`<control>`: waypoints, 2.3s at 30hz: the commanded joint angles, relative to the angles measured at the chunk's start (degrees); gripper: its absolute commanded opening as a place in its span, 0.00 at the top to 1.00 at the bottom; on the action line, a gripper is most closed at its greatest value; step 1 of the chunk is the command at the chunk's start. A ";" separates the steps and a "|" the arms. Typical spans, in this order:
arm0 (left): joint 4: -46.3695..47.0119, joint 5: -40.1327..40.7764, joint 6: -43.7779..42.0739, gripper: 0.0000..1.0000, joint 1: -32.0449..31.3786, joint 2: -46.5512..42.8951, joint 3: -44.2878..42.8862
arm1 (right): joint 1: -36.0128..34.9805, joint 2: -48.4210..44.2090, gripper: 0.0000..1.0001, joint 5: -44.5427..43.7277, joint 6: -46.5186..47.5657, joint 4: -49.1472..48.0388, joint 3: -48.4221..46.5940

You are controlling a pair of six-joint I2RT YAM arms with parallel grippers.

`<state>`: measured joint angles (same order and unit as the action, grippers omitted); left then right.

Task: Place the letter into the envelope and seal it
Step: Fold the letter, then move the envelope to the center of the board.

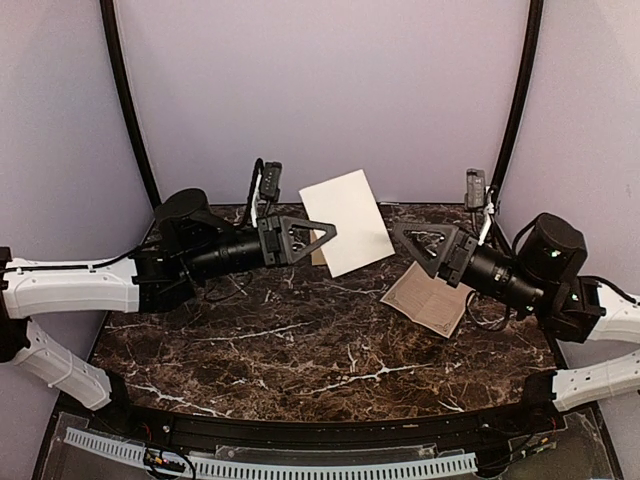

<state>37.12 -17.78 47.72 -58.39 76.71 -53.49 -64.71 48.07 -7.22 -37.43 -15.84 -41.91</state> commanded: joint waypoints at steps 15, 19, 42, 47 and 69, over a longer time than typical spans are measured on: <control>-24.87 -32.10 -20.52 1.00 37.09 -1.26 0.10 | 7.67 16.07 0.07 -13.43 -2.75 37.45 -18.52; -20.41 -32.34 -23.05 1.00 40.72 -0.49 3.66 | 11.89 23.48 0.08 -5.41 -1.79 32.06 -19.40; -25.57 -34.48 -24.86 1.00 48.17 -7.01 3.50 | 26.36 65.46 0.32 5.65 7.81 30.67 -42.31; -24.84 -35.96 -24.19 1.00 48.26 -6.72 3.65 | 27.31 72.44 0.43 4.14 7.82 31.19 -48.30; -21.44 -38.77 -20.21 1.00 50.70 -5.52 4.54 | 31.28 83.84 0.70 2.83 10.62 32.98 -58.21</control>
<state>13.72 -54.83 26.79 -8.14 71.18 -49.34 -33.93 130.58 -3.90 -27.90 17.19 -97.80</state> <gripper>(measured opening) 0.009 0.324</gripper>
